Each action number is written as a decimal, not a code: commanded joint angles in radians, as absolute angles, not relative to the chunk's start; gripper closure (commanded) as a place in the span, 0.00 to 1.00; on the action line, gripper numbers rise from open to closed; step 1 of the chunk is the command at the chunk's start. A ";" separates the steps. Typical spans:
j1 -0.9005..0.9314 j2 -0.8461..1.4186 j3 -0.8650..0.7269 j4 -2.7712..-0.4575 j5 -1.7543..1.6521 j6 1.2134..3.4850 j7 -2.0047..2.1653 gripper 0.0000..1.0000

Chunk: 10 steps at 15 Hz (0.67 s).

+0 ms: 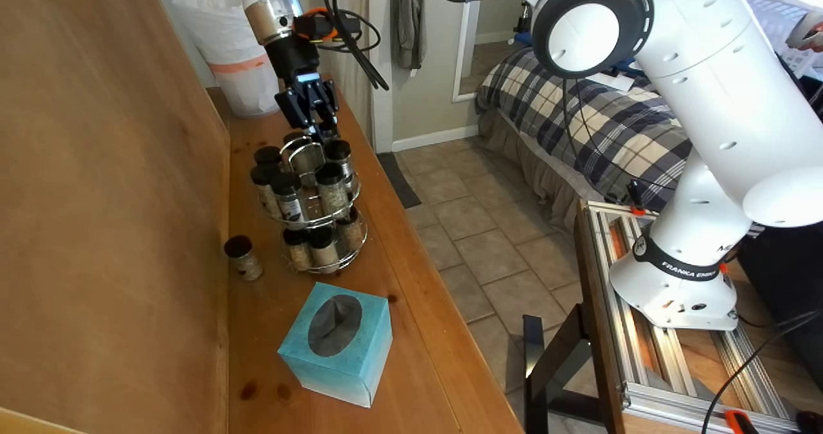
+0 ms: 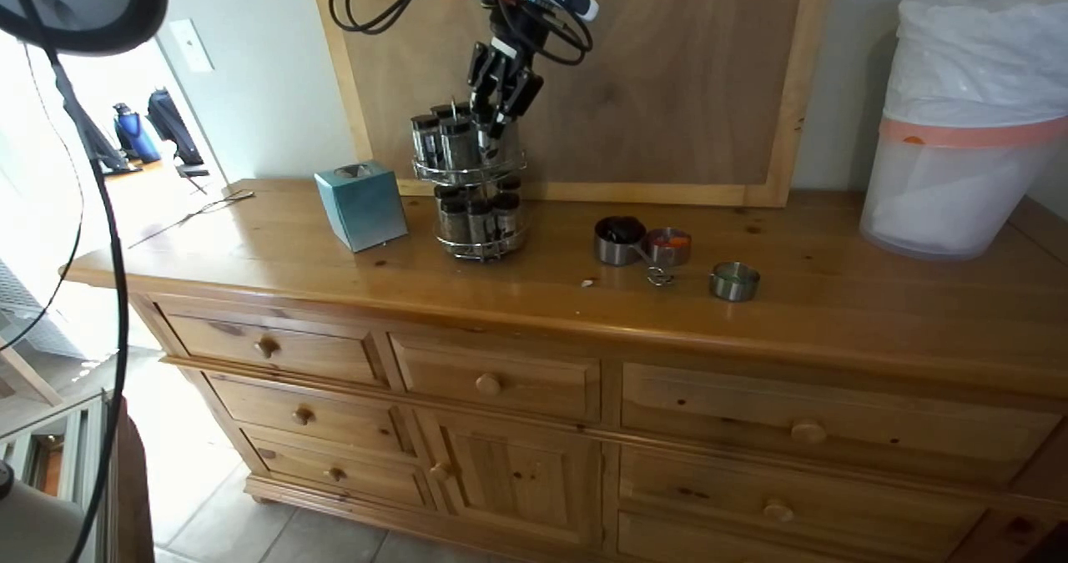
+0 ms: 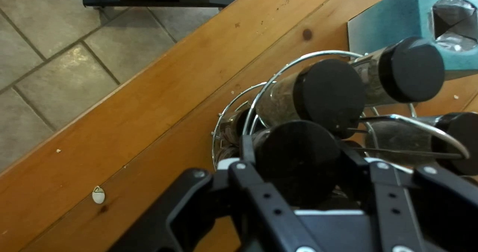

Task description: Pick up the container on the right and put it on the empty slot of the seasoning rack

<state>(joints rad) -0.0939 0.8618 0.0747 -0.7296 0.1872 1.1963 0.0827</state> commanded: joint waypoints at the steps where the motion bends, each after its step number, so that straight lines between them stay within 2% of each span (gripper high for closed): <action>1: -0.086 0.878 0.071 -0.706 0.172 1.177 0.078 0.74; 4: -0.084 0.892 0.070 -0.699 0.163 1.174 0.068 0.74; 5: -0.081 0.895 0.070 -0.697 0.160 1.174 0.067 0.42; 6: -0.078 0.896 0.069 -0.696 0.156 1.173 0.065 0.23; 9: -0.071 0.891 0.068 -0.698 0.135 1.172 0.060 0.02; 10: -0.069 0.888 0.068 -0.699 0.127 1.173 0.056 0.01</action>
<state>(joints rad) -0.0849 0.8830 0.0735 -0.7278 0.1531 1.1963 0.0729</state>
